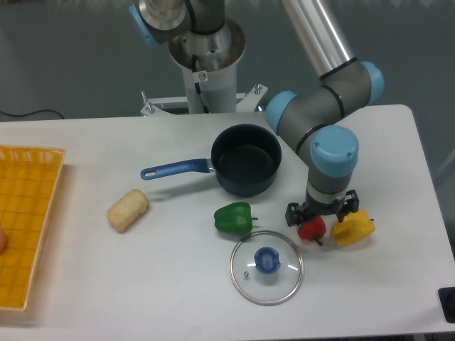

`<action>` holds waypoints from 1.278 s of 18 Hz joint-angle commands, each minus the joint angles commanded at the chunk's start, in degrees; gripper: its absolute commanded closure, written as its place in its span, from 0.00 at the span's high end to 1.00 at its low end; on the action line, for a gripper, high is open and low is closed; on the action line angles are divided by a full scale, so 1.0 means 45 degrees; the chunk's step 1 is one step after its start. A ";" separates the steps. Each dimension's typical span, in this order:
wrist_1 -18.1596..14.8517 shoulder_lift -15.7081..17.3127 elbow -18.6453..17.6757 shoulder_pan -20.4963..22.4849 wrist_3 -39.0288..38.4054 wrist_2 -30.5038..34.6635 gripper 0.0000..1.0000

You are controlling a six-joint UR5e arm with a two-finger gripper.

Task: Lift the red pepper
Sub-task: 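Lower the open gripper down over the red pepper, then close the gripper fingers around the red pepper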

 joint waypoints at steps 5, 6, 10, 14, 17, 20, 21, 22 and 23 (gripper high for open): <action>0.0137 -0.0215 -0.0059 -0.0020 0.0039 0.0020 1.00; 0.0156 -0.0254 -0.0059 -0.0020 0.0039 0.0020 1.00; 0.0215 -0.0293 -0.0117 0.0039 0.0078 0.0039 1.00; 0.0235 -0.0313 -0.0137 0.0039 0.0039 0.0039 1.00; 0.0448 -0.0371 -0.0273 0.0000 0.0039 0.0058 1.00; 0.0645 -0.0391 -0.0488 0.0000 0.0039 0.0078 1.00; 0.0645 -0.0391 -0.0508 0.0000 0.0039 0.0097 1.00; 0.0626 -0.0352 -0.0508 0.0000 0.0020 0.0098 1.00; 0.0625 -0.0352 -0.0508 0.0000 0.0019 0.0098 1.00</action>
